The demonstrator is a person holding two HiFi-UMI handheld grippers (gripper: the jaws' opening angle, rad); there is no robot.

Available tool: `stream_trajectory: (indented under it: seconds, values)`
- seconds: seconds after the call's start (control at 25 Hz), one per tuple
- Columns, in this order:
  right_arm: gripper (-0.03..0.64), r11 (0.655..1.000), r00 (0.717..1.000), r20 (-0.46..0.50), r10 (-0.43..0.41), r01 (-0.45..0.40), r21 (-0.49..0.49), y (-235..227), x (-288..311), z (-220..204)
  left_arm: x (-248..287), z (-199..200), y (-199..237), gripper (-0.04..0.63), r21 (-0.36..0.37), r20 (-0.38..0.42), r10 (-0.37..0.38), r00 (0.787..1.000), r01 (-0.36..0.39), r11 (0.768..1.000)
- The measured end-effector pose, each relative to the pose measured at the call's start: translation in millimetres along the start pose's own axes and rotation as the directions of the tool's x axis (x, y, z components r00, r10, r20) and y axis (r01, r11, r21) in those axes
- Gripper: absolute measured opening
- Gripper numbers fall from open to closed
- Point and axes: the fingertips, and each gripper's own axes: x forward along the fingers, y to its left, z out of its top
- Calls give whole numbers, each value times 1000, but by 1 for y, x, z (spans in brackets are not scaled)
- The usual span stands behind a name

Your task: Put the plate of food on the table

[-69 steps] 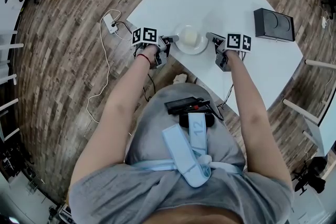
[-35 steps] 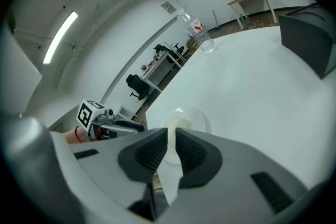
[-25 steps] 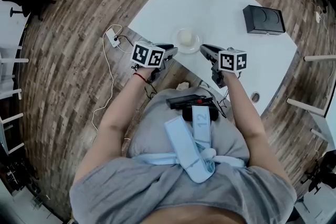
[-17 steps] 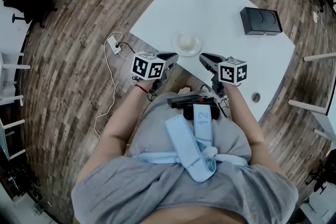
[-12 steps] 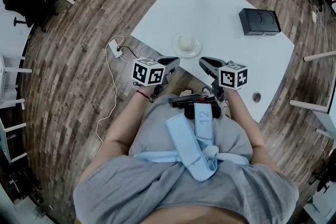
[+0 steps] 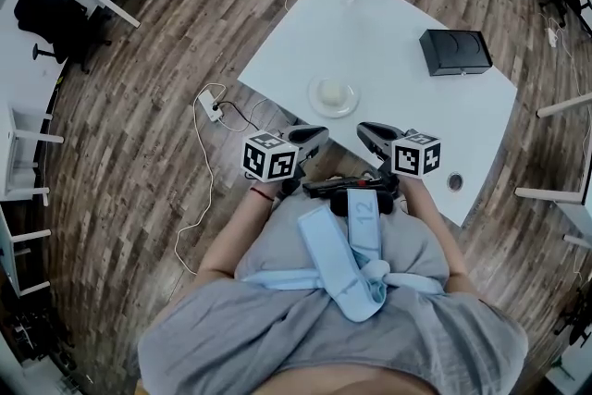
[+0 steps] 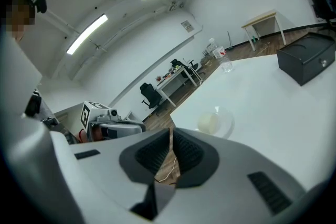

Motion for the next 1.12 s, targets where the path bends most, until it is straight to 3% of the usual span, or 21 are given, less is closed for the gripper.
stream_trajectory:
  seconds: [0.12, 0.4, 1.12]
  values:
    - [38, 1000, 1000, 6, -1, 1, 6, 1, 0, 1, 2, 2, -8, 20, 2, 28, -30, 999, 30, 1000]
    - [37, 1000, 1000, 30, 0, -1, 11, 5, -3, 9, 3, 10, -17, 20, 83, 21, -54, 998, 52, 995]
    - [35, 1000, 999, 36, -4, 3, 23, 8, -7, 6, 9, 12, -20, 20, 76, 15, -87, 996, 86, 993]
